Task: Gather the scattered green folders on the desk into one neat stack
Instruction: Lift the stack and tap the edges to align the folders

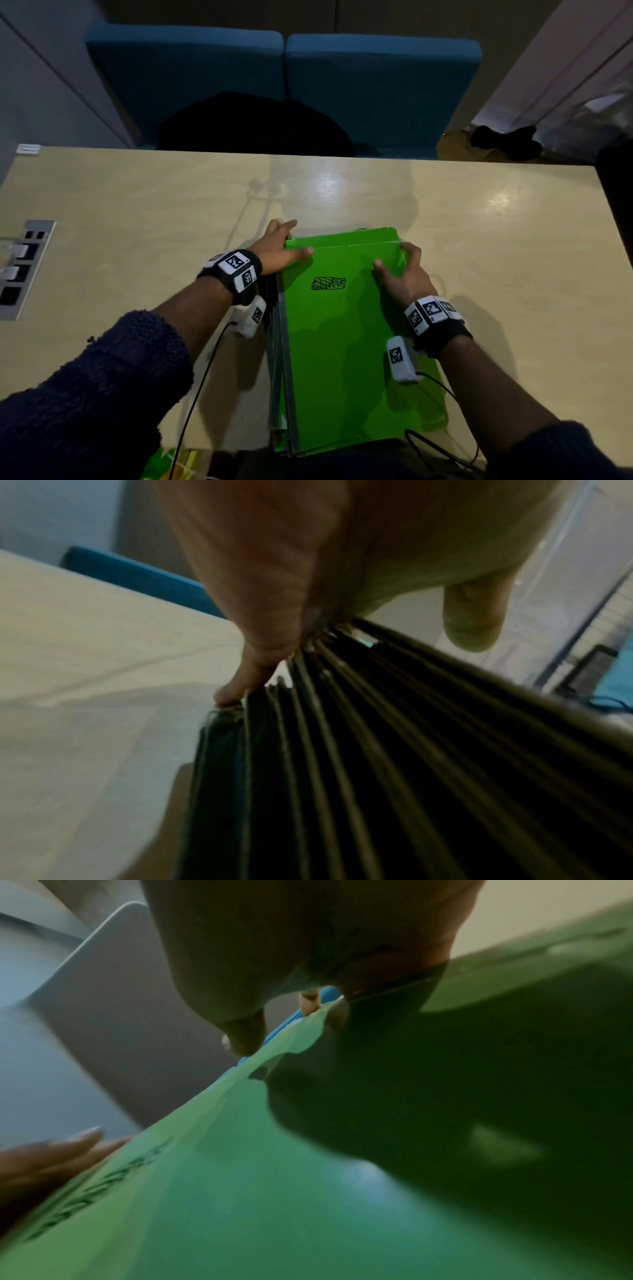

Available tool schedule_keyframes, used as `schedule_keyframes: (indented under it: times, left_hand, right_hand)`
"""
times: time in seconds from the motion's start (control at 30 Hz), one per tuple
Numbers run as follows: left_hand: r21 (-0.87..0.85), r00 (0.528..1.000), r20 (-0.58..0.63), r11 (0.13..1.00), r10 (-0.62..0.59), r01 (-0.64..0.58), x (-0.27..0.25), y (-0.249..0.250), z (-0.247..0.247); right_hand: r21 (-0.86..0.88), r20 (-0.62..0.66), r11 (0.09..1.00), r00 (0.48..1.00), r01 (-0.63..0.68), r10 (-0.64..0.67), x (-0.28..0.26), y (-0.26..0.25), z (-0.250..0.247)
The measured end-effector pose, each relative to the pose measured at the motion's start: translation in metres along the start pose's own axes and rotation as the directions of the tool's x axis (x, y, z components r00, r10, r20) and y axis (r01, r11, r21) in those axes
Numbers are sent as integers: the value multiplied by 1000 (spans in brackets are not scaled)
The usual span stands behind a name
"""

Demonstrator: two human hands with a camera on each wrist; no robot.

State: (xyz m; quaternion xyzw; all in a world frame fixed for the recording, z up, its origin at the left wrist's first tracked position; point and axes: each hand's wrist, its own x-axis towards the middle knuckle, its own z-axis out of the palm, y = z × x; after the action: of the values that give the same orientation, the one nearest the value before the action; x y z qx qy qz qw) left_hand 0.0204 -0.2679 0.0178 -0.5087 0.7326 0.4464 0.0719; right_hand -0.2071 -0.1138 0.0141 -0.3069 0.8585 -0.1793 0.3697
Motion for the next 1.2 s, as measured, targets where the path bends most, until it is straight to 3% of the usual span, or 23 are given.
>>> schedule_keyframes:
  times: [0.17, 0.3, 0.43, 0.5, 0.57, 0.67, 0.73, 0.87, 0.93, 1.1, 1.2]
  left_hand:
    - [69, 997, -16, 994, -80, 81, -3, -10, 5]
    - [120, 998, 23, 991, -63, 60, -5, -7, -1]
    - [132, 991, 106, 989, -80, 66, -11, -5, -5]
    - [8, 995, 98, 999, -33, 33, -14, -6, -3]
    - [-139, 1000, -17, 990, -19, 16, -18, -12, -2]
    - [-197, 957, -218, 969, -194, 152, -25, -31, -4]
    - [-263, 939, -187, 936, -287, 234, -35, -39, 1]
    - [-372, 974, -106, 917, -198, 146, -44, -36, 24]
    - [-397, 971, -108, 904, -215, 156, -43, -27, 29]
    - [-352, 950, -131, 909, -283, 223, -35, -16, 34]
    - [-502, 958, -93, 843, -271, 190, -33, -12, 33]
  right_hand:
    - [53, 31, 997, 998, -52, 50, 8, -6, 12]
    - [-86, 37, 996, 998, -38, 41, 12, -10, 11]
    - [-170, 125, 985, 992, 14, 7, 20, -23, 3]
    - [-245, 124, 967, 992, 62, -33, 26, -23, 0]
    - [-301, 96, 951, 994, 74, -47, 32, -18, -4]
    - [-233, 34, 971, 998, -42, 51, 45, -15, -10]
    - [-210, 57, 976, 996, -61, 74, 45, -21, -4]
    - [-400, 167, 916, 985, 25, 46, 30, -36, 12]
    - [-456, 170, 887, 985, 63, 17, 29, -36, 9]
    - [-309, 249, 949, 968, 69, 11, 53, -29, -2]
    - [-138, 229, 989, 973, 47, -14, 41, -30, -10]
